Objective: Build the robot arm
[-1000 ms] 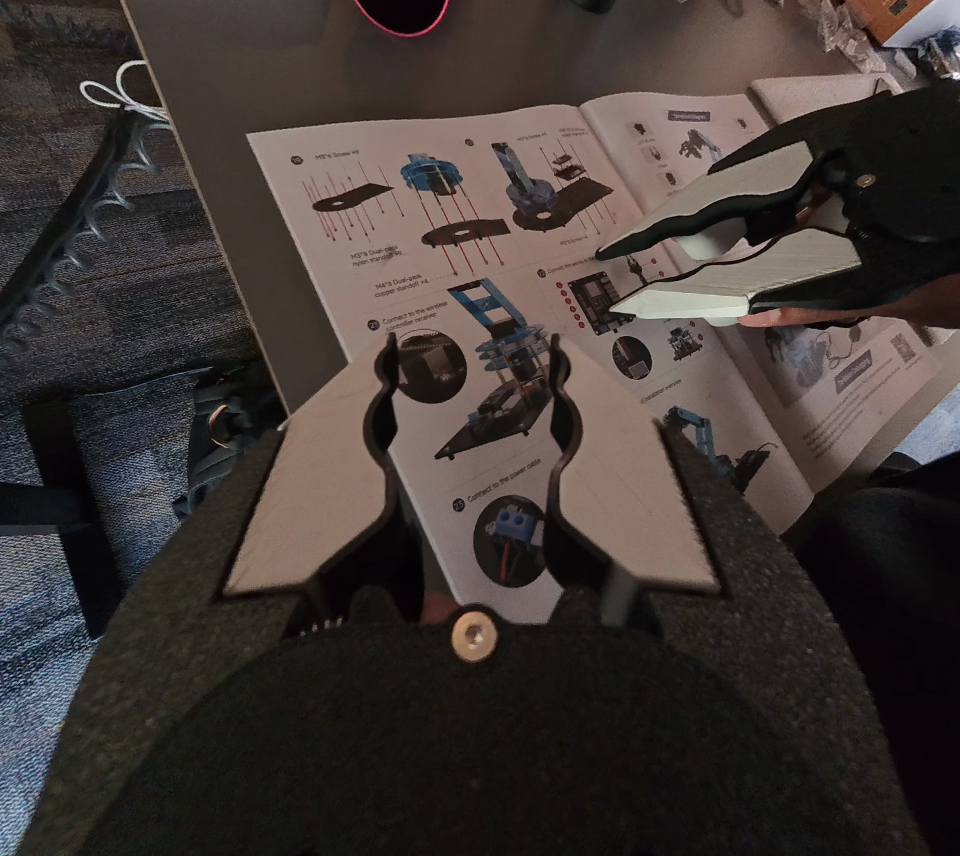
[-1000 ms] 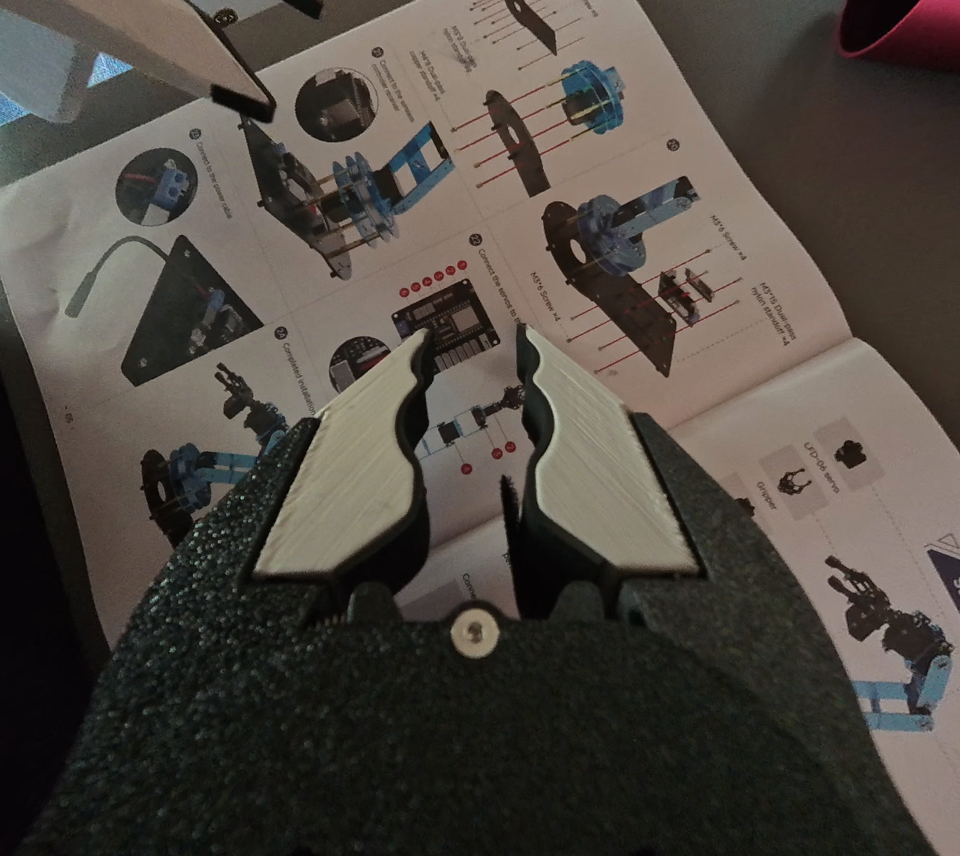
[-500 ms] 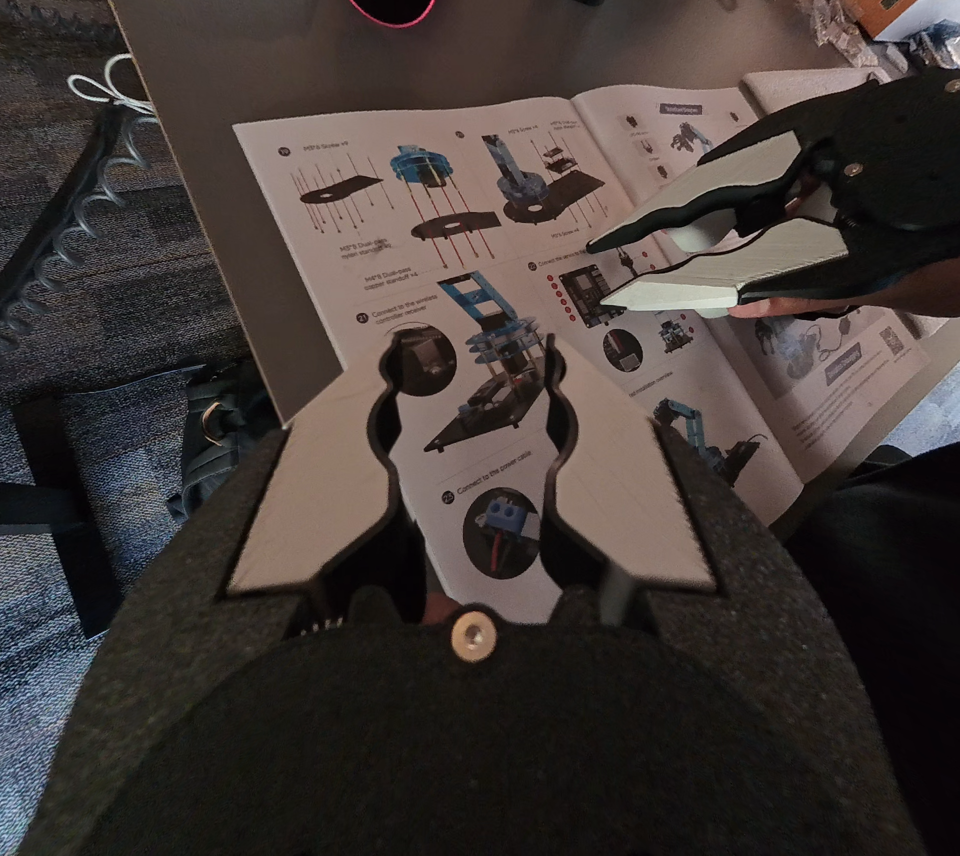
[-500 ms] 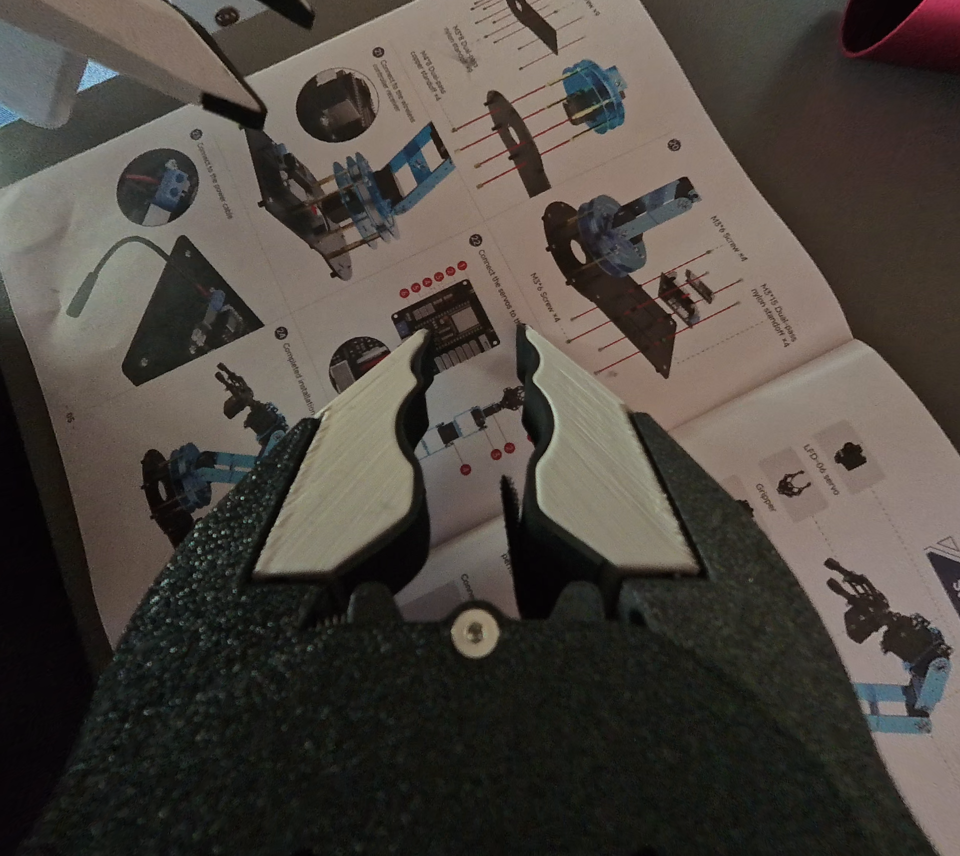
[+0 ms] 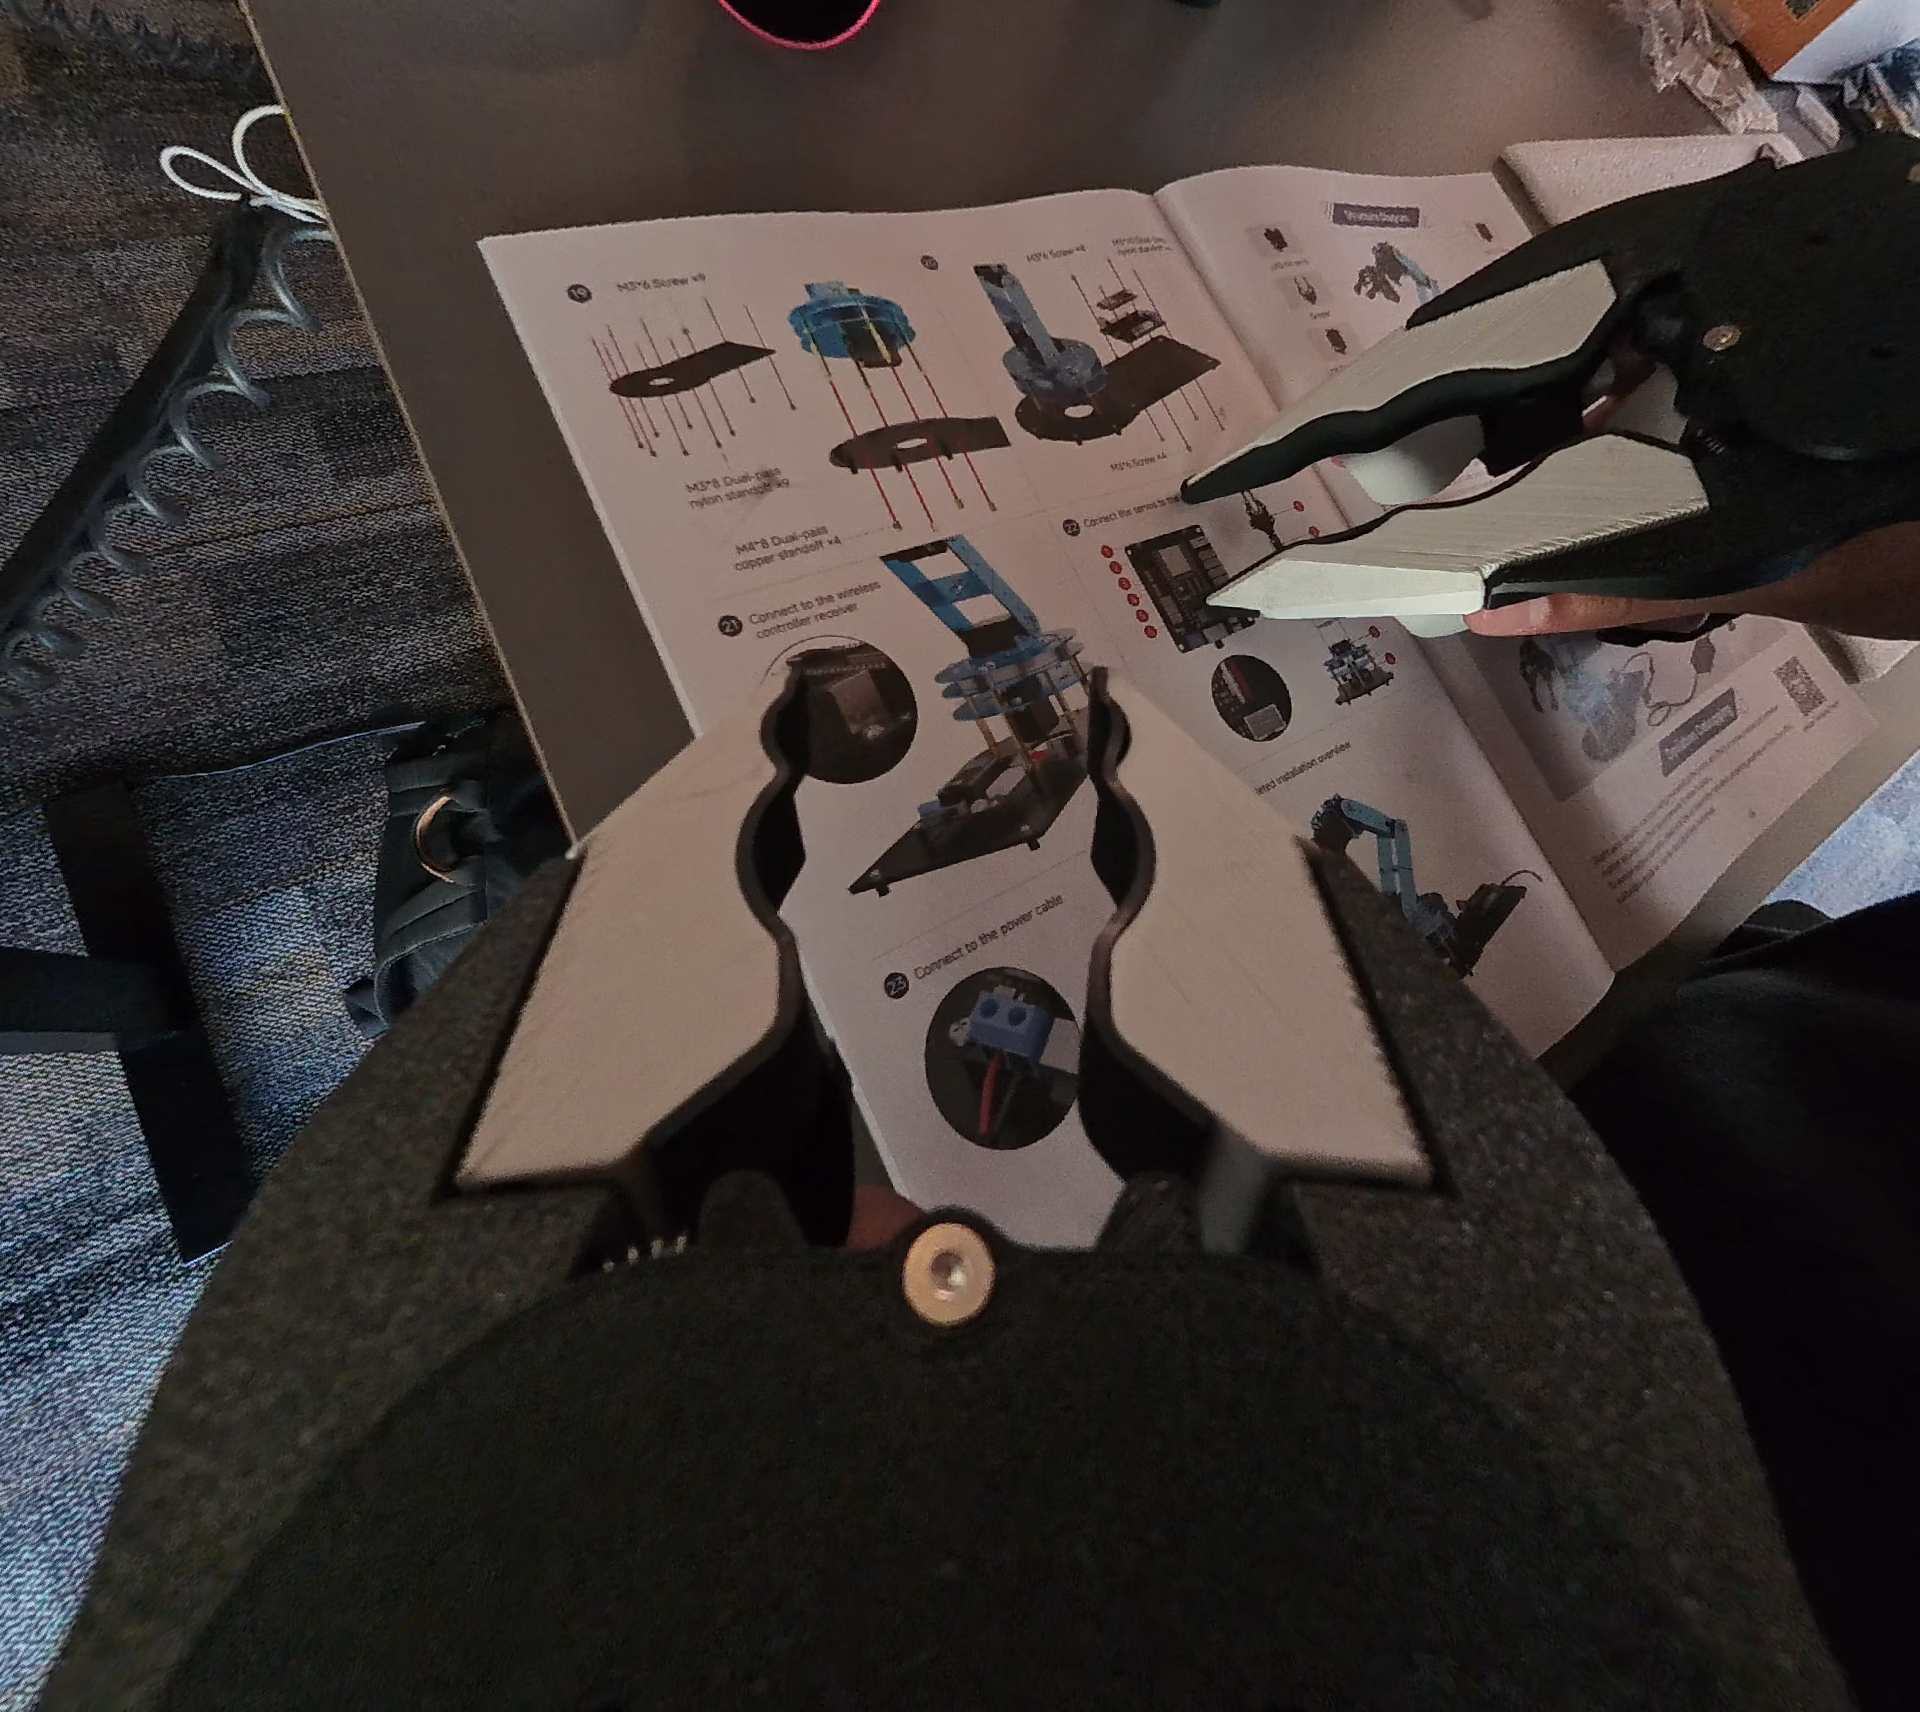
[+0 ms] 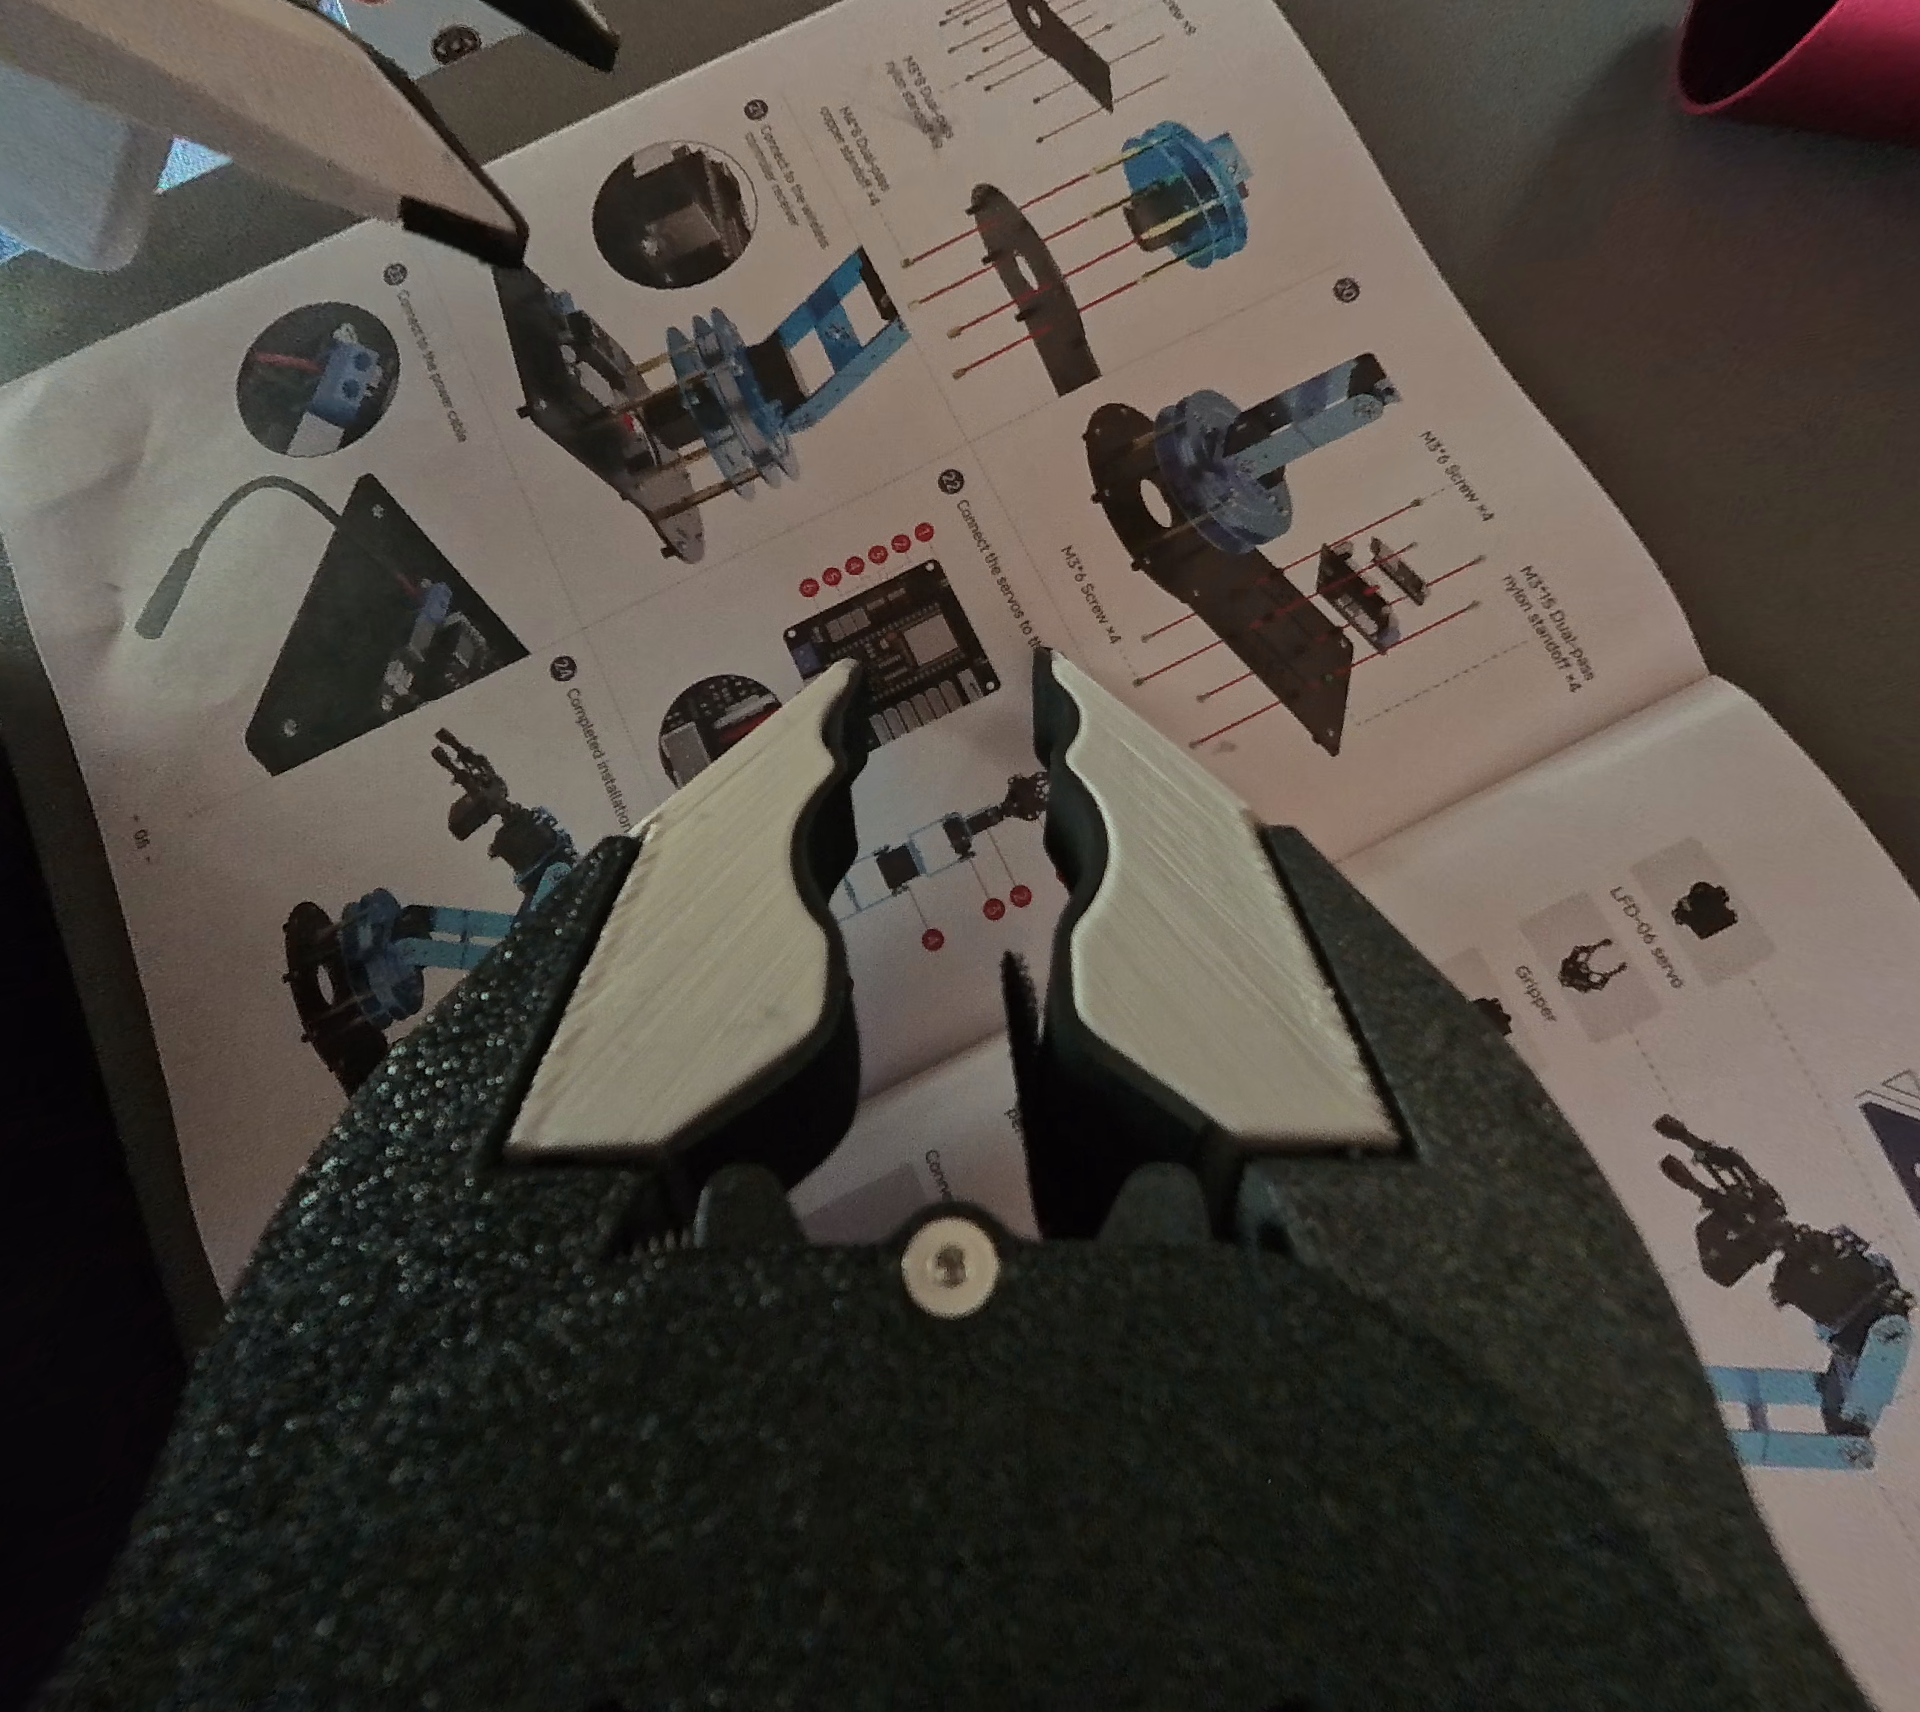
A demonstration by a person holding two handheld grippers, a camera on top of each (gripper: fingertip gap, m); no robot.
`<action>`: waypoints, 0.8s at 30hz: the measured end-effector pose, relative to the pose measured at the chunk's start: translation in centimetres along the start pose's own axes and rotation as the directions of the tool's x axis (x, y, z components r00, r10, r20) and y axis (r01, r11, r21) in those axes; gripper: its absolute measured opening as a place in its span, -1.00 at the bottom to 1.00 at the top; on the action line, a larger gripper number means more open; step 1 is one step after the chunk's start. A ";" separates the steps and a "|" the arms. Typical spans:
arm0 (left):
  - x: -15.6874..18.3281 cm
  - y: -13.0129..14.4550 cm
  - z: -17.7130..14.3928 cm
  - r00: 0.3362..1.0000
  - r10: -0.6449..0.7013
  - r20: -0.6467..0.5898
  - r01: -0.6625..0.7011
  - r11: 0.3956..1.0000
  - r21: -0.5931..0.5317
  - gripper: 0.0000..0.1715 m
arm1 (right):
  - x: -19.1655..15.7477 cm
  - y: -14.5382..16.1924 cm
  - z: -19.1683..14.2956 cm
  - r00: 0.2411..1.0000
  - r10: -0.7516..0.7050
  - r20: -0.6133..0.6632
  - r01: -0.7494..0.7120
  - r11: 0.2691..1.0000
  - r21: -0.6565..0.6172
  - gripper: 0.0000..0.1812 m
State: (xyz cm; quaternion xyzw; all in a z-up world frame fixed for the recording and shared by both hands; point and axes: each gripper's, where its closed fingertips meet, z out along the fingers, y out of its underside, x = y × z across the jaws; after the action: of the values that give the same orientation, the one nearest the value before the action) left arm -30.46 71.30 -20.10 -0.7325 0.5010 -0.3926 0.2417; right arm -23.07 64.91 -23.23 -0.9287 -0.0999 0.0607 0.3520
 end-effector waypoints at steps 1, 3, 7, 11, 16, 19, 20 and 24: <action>0.0 0.0 0.0 1.000 0.000 0.003 0.000 1.000 0.002 -0.38 | 0.0 0.0 0.0 1.000 0.001 0.001 -0.001 1.000 0.002 -0.65; -0.1 -0.1 0.0 1.000 -0.001 0.006 0.001 1.000 0.003 -0.38 | 0.0 0.0 0.0 1.000 0.003 0.002 -0.003 1.000 0.007 -0.65; -0.3 -0.2 0.0 1.000 -0.009 0.015 0.009 1.000 0.009 -0.39 | 0.0 0.0 0.0 1.000 0.003 0.005 -0.003 1.000 0.008 -0.65; -0.6 -0.5 0.2 0.999 -0.028 0.027 0.028 0.999 0.018 -0.41 | 0.0 0.0 0.0 1.000 -0.018 0.002 0.018 1.000 -0.004 -0.65; -0.7 -1.5 0.0 0.997 -0.059 0.054 0.057 0.997 0.047 -0.42 | 1.0 -3.8 -1.2 0.996 0.073 0.051 -0.077 0.995 0.064 -0.60; -1.1 -1.8 -0.3 0.991 -0.084 0.101 0.076 0.994 0.074 -0.42 | 2.1 -7.6 -0.3 0.993 0.055 0.107 -0.072 0.984 0.161 -0.62; -1.3 -1.8 -0.3 0.988 -0.092 0.122 0.082 0.993 0.084 -0.42 | 2.4 -7.7 0.9 0.995 0.015 0.099 -0.028 0.991 0.134 -0.59; -1.6 -1.7 -0.6 0.974 -0.135 0.181 0.106 0.982 0.158 -0.42 | 2.7 -8.3 5.0 0.989 -0.053 0.141 0.038 0.994 0.107 -0.56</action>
State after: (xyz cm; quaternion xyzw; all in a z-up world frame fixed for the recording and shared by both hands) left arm -30.32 73.51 -18.99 -0.7759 0.3998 -0.3705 0.3176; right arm -22.52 74.84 -21.53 -0.8998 -0.1427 0.1247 0.3931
